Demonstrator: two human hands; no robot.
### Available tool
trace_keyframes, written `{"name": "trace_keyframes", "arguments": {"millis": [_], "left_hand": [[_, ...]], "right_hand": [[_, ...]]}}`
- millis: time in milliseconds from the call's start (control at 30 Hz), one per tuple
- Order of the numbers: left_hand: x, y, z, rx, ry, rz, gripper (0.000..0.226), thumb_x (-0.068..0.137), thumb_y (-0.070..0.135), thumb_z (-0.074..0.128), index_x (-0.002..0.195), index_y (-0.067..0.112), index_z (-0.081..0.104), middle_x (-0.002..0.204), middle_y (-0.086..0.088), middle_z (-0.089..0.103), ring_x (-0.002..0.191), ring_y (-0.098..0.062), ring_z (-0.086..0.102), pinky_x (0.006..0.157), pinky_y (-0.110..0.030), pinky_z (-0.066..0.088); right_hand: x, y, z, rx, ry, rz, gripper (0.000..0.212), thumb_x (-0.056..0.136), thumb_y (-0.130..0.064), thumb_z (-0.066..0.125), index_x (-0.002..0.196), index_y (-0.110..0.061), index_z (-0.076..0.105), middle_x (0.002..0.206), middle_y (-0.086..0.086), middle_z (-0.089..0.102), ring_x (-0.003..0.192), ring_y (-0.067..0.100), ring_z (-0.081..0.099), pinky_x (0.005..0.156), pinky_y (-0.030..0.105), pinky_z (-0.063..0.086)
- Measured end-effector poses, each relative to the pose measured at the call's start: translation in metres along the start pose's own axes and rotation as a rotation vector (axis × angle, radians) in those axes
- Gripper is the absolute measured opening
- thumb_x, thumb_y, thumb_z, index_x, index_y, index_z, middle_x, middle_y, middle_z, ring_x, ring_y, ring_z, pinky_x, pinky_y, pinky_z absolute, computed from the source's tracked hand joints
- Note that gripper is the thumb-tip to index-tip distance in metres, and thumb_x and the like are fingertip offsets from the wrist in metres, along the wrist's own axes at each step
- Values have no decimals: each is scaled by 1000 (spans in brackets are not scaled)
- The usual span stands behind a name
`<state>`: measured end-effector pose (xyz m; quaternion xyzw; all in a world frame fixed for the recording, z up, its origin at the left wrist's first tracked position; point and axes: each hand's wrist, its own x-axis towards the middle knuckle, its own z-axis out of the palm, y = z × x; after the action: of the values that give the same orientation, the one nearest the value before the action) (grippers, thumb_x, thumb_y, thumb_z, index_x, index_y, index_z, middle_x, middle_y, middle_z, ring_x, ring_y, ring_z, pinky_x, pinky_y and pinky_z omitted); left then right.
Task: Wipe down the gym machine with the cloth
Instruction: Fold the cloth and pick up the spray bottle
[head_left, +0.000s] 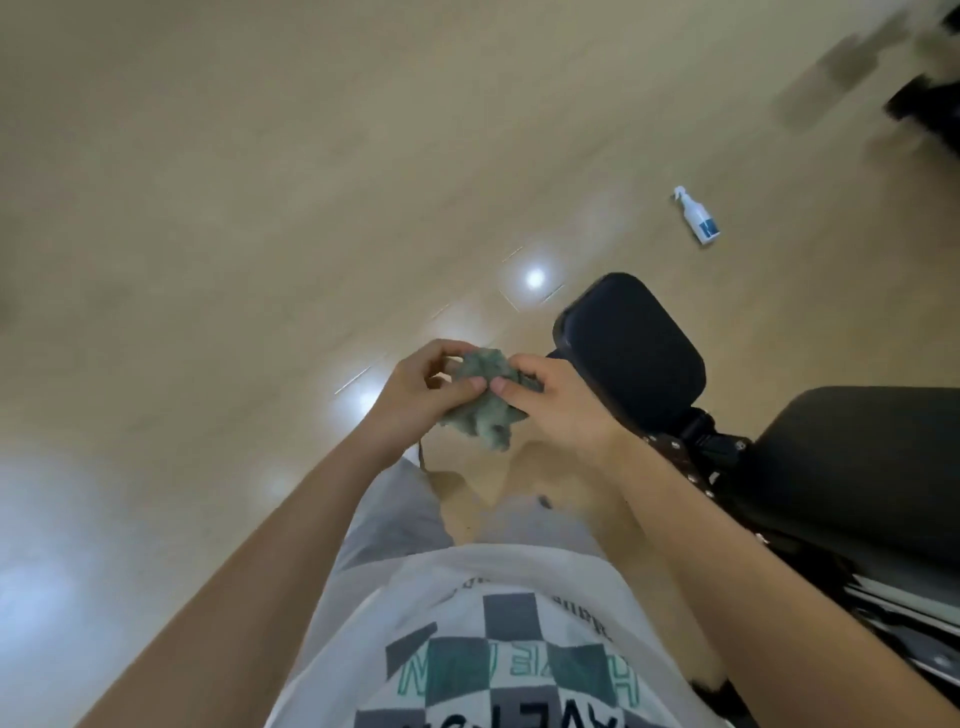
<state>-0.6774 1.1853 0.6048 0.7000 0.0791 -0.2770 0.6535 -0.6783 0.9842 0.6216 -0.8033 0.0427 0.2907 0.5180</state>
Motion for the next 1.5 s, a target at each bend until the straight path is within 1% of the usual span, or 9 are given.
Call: {"name": "trace_keyframes", "arguments": {"millis": [167,267,400,533,700,1067,1267,1400,1500], "left_hand": [[91,32,-76,213,-189,11,37,80,13,85,114,22,72,94,-3,72,75,-7,58,72,-17,45],[152,52,-107,278,-230,-8,6,85,11,80,88,10,75,75,-7,64,63,-11,54,65,-24,43],[241,87,-129,264,-246,-47,20,86,16,79,81,1,66,69,-11,50,61,-11,47,59,-22,38],[338,137,-130,236,-301,-45,13,88,13,78,81,9,68,70,2,59,63,-10,51,59,-19,41],[456,209,-111,205,-293,-10,7,92,11,73,93,5,70,83,-8,69,76,-15,64,70,-26,51],[668,317,47,304,-462,61,17,98,9,60,109,16,71,99,0,75,93,-14,71,80,-27,57],[787,354,167,430,-696,13,17,101,8,55,103,13,72,92,-3,71,83,-11,67,69,-21,55],[850,366,254,549,-917,-54,19,100,10,57,97,22,72,96,-7,72,92,-24,69,86,-44,58],[891,364,325,681,-1092,-61,21,98,8,58,101,23,72,105,-7,73,102,-25,68,97,-47,54]], "right_hand": [[90,-45,-4,288,177,45,21,101,-7,57,106,12,64,79,15,60,65,2,58,61,16,47],[141,-59,-18,379,288,87,20,101,-16,59,103,2,67,96,32,62,84,20,63,78,38,53],[214,-66,-52,451,445,133,21,99,-23,61,103,-4,69,108,33,61,92,26,63,92,56,53],[285,-66,-103,504,568,191,10,99,-18,63,96,-17,73,105,20,71,94,19,65,93,43,52],[350,-73,-184,693,692,239,20,95,-8,67,113,-16,70,108,0,75,100,13,72,83,19,54],[429,-53,-362,919,1036,358,13,91,-11,74,102,-7,70,103,15,76,97,34,73,82,46,60],[465,-10,-471,1034,1231,473,22,92,-13,72,111,-5,67,107,10,74,103,29,70,76,31,58],[481,26,-536,1178,1301,482,32,87,-7,76,114,-1,60,105,14,75,102,34,71,71,31,59],[488,60,-587,1235,1275,438,57,84,-10,81,131,-22,52,111,7,74,100,20,73,76,30,59]]}}
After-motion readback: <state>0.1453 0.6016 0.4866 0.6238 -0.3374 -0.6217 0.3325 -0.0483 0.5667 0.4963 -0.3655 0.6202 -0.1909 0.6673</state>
